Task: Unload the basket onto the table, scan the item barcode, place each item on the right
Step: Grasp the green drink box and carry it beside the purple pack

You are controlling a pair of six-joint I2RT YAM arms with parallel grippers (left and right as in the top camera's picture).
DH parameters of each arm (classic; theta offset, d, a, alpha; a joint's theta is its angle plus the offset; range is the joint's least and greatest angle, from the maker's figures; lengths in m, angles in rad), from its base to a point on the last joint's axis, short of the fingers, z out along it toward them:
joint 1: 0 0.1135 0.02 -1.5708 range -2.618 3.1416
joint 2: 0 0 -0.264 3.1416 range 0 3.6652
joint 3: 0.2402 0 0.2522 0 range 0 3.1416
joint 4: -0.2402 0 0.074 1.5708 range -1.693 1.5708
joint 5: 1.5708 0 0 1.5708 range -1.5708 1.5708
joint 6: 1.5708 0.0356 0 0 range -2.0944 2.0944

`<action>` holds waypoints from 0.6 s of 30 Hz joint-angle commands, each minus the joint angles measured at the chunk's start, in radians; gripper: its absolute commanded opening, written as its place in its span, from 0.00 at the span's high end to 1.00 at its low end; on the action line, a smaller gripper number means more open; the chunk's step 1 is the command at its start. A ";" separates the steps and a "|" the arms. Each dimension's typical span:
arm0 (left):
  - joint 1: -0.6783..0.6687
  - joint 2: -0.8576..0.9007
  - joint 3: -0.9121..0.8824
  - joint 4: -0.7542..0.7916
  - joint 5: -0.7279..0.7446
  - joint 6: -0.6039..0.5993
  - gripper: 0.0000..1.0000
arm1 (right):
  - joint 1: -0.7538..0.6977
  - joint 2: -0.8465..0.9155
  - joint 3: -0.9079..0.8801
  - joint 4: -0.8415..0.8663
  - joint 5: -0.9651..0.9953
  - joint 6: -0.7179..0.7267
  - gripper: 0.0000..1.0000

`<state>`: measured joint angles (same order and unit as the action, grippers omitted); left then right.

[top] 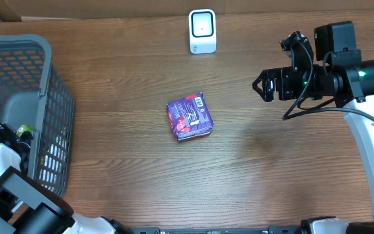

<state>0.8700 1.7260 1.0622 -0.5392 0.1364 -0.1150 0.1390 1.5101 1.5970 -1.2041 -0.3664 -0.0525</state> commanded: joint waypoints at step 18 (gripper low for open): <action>-0.033 -0.010 1.136 -0.800 0.541 0.042 0.96 | 0.006 -0.006 0.026 0.017 -0.002 -0.001 0.00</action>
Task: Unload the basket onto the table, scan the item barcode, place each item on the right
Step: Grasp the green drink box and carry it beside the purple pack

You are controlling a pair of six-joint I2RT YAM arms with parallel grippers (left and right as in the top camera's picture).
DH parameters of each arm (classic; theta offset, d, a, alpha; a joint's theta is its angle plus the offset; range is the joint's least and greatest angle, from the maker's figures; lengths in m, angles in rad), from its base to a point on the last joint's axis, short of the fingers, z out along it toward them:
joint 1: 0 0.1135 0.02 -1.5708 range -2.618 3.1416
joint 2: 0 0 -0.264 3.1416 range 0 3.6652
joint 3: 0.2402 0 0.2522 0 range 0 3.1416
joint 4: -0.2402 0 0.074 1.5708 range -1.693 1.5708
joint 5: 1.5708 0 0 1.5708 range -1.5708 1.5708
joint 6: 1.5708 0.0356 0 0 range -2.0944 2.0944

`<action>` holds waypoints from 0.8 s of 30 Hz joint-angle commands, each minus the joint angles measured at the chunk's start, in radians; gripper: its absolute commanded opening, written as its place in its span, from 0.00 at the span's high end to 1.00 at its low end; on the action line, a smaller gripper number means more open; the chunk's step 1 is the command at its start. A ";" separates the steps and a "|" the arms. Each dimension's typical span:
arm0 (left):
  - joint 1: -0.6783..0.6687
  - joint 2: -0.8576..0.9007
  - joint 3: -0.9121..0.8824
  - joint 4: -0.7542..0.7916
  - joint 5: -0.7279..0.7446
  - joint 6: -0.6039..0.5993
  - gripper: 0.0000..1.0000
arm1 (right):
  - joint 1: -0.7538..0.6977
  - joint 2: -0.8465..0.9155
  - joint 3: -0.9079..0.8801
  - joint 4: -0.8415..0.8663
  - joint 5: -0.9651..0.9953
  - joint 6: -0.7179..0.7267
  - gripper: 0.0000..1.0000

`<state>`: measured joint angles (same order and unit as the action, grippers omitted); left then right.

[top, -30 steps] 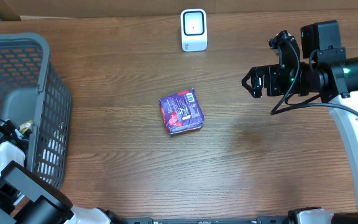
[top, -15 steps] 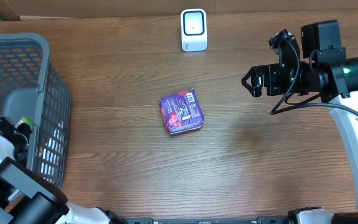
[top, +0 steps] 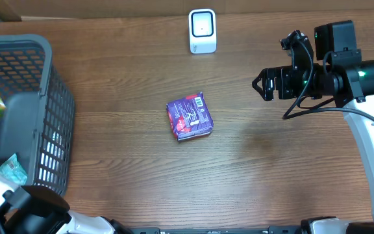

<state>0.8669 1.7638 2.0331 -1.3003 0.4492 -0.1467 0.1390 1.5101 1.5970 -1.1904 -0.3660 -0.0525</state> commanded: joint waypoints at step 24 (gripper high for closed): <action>-1.025 0.120 -0.243 -0.150 -0.327 -0.137 0.96 | 0.006 -0.006 0.026 0.029 -0.002 -0.001 0.00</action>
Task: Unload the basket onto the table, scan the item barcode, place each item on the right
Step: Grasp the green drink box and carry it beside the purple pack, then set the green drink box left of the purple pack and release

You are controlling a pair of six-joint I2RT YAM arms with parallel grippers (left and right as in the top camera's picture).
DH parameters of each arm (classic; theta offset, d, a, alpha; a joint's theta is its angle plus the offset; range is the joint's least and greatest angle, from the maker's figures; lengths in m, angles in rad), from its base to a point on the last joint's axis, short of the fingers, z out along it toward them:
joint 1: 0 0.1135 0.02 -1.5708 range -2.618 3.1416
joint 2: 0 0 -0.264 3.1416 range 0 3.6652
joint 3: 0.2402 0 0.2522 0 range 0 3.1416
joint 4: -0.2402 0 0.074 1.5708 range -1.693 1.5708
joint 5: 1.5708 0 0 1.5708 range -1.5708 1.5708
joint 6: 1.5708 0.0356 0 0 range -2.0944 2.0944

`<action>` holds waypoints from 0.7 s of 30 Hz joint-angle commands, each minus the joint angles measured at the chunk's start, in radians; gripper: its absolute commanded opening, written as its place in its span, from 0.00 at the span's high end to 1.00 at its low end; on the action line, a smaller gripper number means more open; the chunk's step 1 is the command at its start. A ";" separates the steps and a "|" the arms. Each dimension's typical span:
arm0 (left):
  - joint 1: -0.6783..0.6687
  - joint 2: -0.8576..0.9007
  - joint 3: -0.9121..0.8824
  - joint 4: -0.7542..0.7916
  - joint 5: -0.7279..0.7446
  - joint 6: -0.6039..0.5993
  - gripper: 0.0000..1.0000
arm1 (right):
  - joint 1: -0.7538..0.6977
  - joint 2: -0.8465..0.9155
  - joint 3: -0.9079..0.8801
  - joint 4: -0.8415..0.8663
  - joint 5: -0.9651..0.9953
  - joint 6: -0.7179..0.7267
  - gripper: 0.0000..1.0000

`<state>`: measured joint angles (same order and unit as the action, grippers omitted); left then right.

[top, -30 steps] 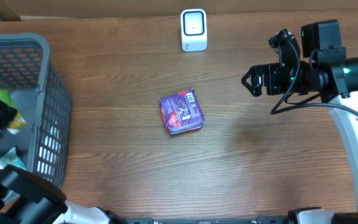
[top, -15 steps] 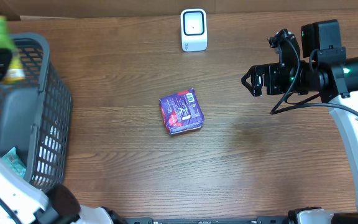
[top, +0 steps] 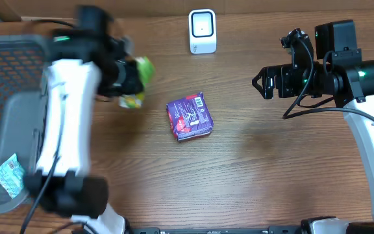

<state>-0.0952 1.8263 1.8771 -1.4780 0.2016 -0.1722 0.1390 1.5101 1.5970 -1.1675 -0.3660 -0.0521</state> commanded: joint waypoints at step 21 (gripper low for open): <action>-0.198 0.337 -0.142 0.161 -0.183 -0.221 0.96 | 0.006 -0.006 0.026 0.002 -0.002 -0.001 0.00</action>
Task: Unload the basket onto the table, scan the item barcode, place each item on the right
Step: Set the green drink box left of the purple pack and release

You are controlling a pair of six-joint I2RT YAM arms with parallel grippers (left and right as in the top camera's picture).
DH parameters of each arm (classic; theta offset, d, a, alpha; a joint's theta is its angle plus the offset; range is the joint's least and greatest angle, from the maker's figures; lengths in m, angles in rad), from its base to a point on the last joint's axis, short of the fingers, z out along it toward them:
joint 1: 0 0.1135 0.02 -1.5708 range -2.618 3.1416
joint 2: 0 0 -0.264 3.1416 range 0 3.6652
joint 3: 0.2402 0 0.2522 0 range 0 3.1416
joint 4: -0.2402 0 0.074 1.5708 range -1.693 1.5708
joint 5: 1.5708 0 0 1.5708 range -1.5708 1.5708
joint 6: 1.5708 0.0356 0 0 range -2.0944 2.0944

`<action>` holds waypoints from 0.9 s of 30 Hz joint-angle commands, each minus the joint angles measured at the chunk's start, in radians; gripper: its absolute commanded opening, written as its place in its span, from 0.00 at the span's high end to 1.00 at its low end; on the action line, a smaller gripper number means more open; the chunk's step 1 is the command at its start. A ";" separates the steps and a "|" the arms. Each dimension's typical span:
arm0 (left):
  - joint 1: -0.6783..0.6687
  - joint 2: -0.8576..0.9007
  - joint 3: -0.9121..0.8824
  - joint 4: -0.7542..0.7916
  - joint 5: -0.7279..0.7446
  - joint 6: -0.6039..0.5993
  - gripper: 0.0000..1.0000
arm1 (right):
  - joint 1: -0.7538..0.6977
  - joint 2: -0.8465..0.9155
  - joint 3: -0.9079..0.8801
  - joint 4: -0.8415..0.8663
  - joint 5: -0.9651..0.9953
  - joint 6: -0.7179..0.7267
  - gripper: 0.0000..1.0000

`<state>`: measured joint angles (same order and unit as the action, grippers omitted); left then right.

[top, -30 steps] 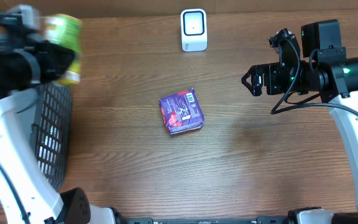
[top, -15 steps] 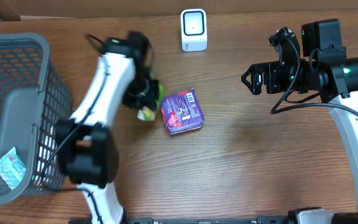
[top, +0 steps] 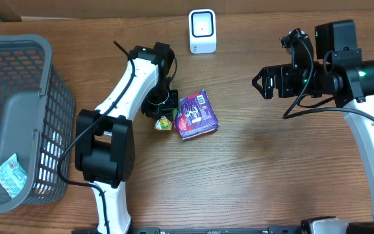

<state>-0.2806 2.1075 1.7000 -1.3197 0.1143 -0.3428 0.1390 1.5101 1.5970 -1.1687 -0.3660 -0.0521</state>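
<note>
My left gripper (top: 162,112) is down at the table's middle, shut on a small green-yellow packet (top: 164,123) that peeks out beneath it. The packet touches the left side of a purple box (top: 197,116) with a white barcode label near its top edge. A white barcode scanner (top: 202,30) stands upright at the back centre. At the right, my right gripper (top: 260,84) hovers open with nothing in it, well clear of the box.
A grey mesh basket (top: 44,84) fills the left side, with a teal packet (top: 8,175) lying in it. The left arm (top: 125,84) stretches across the table between basket and box.
The left gripper has come down and to the right with the green-yellow packet, now beside the purple box. The box sits slightly further right and turned. The right arm is unchanged.
The left arm was low at the basket's near-left corner, then a green item showed at the basket's left edge. Later the arm held the green-yellow packet over the table left of the box. Now packet and gripper are against the box, which has shifted.
</note>
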 commanded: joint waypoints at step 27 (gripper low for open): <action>0.003 0.047 0.380 -0.338 -0.163 -0.034 0.52 | 0.006 -0.006 0.026 -0.001 -0.002 -0.001 0.00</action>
<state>-0.3210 2.1662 1.9003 -1.5974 -0.0273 -0.4141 0.1390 1.5101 1.5970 -1.1713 -0.3660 -0.0521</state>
